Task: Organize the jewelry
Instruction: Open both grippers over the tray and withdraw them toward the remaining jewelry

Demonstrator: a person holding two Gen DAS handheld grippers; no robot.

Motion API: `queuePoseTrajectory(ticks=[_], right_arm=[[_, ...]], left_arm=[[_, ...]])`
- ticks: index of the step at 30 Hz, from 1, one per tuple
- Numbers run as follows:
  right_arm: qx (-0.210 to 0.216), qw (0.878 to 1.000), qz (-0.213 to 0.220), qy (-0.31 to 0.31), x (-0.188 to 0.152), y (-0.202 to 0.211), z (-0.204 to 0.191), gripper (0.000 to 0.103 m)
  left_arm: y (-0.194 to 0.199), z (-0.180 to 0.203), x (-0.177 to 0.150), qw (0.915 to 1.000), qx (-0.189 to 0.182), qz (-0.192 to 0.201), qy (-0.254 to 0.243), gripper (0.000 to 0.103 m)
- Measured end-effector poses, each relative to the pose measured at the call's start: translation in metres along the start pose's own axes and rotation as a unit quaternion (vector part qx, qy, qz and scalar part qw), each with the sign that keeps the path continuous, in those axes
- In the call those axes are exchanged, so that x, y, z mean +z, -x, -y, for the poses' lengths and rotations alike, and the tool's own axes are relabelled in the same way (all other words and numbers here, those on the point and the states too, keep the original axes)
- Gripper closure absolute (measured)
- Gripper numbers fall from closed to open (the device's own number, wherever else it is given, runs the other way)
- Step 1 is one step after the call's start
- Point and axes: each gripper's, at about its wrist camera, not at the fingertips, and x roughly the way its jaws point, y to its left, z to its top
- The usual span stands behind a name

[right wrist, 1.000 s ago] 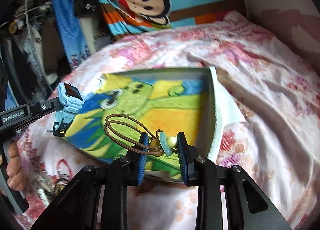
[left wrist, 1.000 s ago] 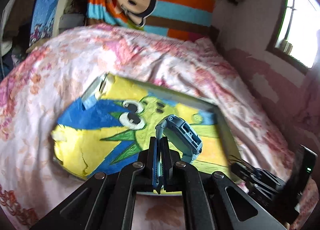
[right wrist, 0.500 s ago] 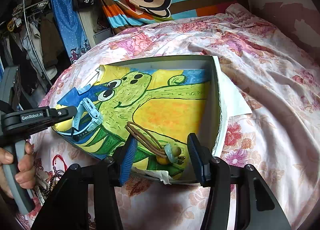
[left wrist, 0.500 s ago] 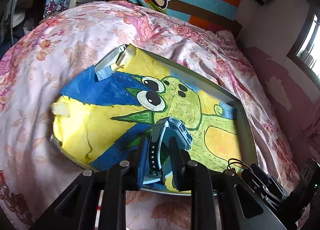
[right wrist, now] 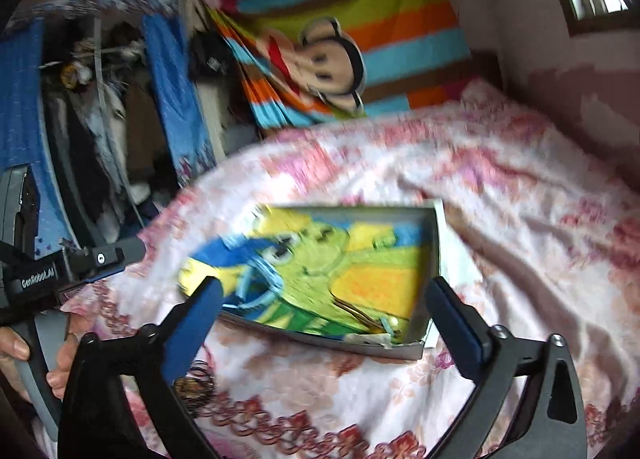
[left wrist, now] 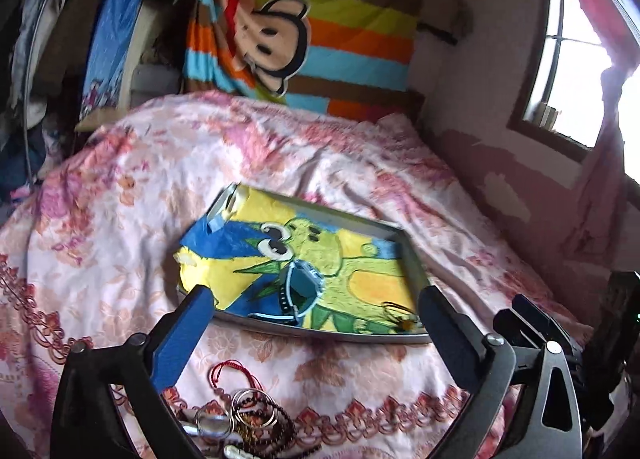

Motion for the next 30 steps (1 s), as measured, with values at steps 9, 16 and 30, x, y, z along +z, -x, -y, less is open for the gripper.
queuePoseTrajectory(ticks=[9, 16, 30], right_arm=[[-0.002, 0.996, 0.091, 0.022, -0.021, 0.095, -0.037, 0.001], [-0.017, 0.992, 0.125, 0.016, -0.046, 0.154, -0.054, 0.001], [-0.032, 0.998, 0.058, 0.02, -0.101, 0.175, -0.063, 0.001]], left_arm=[[0.106, -0.003, -0.032, 0.9964, 0.004, 0.08, -0.028, 0.0], [0.158, -0.015, -0.064, 0.992, 0.033, 0.108, -0.056, 0.0], [0.182, -0.057, -0.134, 0.9934, 0.06, 0.058, -0.078, 0.0]])
